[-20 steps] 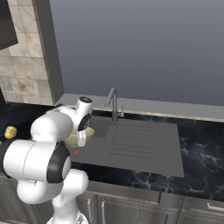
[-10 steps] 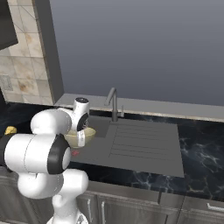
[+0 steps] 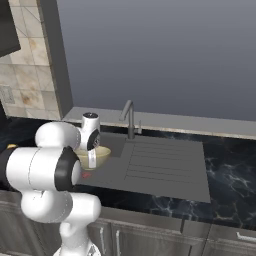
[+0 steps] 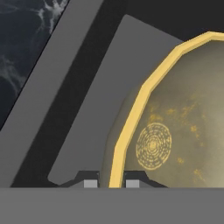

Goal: Remove the lemon wedge and potato from the sink. Then move the bowl and cup from the counter to the sink for washing.

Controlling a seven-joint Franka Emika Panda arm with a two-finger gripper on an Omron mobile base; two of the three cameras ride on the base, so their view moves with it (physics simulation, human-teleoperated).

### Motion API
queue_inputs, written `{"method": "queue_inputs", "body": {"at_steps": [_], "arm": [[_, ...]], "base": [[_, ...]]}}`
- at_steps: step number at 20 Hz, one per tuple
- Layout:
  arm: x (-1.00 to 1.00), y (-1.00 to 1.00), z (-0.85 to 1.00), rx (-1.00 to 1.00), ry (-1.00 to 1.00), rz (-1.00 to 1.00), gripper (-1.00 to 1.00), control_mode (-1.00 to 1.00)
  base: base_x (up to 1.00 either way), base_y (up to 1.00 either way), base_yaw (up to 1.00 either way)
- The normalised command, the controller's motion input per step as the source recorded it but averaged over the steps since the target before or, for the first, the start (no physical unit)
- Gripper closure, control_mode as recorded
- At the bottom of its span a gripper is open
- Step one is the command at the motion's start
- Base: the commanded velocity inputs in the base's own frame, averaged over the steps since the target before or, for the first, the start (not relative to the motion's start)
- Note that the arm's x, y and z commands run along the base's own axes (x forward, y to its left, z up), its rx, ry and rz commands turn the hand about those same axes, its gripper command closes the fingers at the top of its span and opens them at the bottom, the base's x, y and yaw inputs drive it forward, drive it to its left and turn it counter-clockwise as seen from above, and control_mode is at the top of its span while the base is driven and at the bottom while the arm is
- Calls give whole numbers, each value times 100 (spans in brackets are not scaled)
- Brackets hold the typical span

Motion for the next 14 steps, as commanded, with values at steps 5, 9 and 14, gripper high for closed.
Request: {"method": "queue_inputs", "body": {"at_steps": [5, 9, 14], "arm": [[7, 0, -7, 0, 0, -2, 100, -100], [6, 0, -9, 0, 0, -2, 100, -100], [8, 0, -10, 0, 0, -2, 100, -100]], "base": [[0, 0, 0], [0, 0, 0], [0, 0, 0]]}}
